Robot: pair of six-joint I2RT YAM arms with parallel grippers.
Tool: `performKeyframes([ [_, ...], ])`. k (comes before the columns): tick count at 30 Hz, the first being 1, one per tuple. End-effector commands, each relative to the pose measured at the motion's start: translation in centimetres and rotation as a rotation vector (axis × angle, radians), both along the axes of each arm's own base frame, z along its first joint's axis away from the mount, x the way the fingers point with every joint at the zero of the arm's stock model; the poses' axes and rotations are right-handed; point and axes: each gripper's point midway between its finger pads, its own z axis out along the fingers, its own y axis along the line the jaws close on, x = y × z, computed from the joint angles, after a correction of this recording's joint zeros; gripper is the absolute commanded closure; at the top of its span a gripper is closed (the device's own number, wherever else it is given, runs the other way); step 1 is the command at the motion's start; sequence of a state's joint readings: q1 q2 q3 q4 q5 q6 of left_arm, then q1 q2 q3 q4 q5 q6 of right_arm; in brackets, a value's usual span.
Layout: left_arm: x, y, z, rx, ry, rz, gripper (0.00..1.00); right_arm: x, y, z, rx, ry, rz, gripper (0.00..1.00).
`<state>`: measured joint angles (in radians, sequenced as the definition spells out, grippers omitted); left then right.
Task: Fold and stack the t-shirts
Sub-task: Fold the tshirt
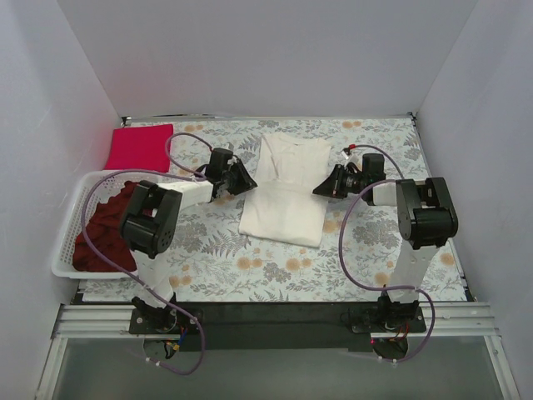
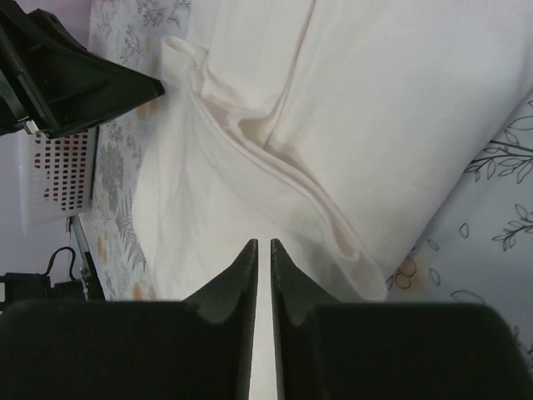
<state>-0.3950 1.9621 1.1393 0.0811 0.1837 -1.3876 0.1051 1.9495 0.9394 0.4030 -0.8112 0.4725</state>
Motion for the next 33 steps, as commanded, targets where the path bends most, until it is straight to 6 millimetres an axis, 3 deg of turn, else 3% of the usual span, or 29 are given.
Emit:
performKeyframes([
  [1,-2.2,0.2,6.3,-0.033,-0.102,-0.028,0.76,-1.4,0.9,5.7,0.061,-0.111,0.032,0.83],
  [2,-3.2,0.1,6.9,-0.045,-0.103,-0.032,0.75,-2.3,1.3,6.2,0.075,-0.113,0.055,0.83],
  [3,-4.2,-0.1,9.2,-0.075,-0.144,-0.05,0.74,-3.5,2.2,6.7,0.09,-0.107,0.085,0.82],
  [4,-6.1,-0.5,8.4,-0.077,-0.121,-0.074,0.74,-5.1,2.5,7.3,0.101,-0.112,0.106,0.82],
  [6,-8.2,-1.3,9.7,-0.108,-0.134,-0.116,0.73,-7.5,3.6,7.5,0.119,-0.097,0.155,0.8],
  [7,-10.2,-1.8,8.4,-0.11,-0.098,-0.156,0.73,-9.0,3.7,7.4,0.127,-0.078,0.16,0.79],
  [10,-12.4,-1.9,6.6,-0.096,-0.066,-0.164,0.74,-11.9,4.4,6.2,0.125,-0.054,0.19,0.78],
  [11,-13.4,-1.4,4.8,-0.086,-0.024,-0.157,0.75,-12.3,4.4,5.7,0.118,-0.052,0.19,0.78],
  [19,-14.4,1.4,-1.6,0.002,0.111,0.004,0.85,-15.8,2.8,-3.0,0.072,0.137,0.181,0.86],
  [24,-16.4,3.5,-3.9,0.059,0.207,0.079,0.86,-18.1,0.7,-5.7,0.044,0.222,0.131,0.89],
  [25,-17.6,4.1,-4.6,0.078,0.239,0.083,0.86,-18.2,0.6,-5.4,0.048,0.216,0.126,0.89],
  [27,-18.2,4.1,-3.5,0.038,0.233,0.084,0.86,-18.4,0.6,-4.5,0.058,0.198,0.126,0.89],
  [28,-19.6,4.4,-3.9,0.05,0.26,0.076,0.86,-18.3,0.8,-3.4,0.071,0.169,0.127,0.89],
  [33,-19.6,3.9,0.6,-0.02,0.155,0.069,0.81,-18.0,2.7,1.4,0.133,0.073,0.171,0.88],
])
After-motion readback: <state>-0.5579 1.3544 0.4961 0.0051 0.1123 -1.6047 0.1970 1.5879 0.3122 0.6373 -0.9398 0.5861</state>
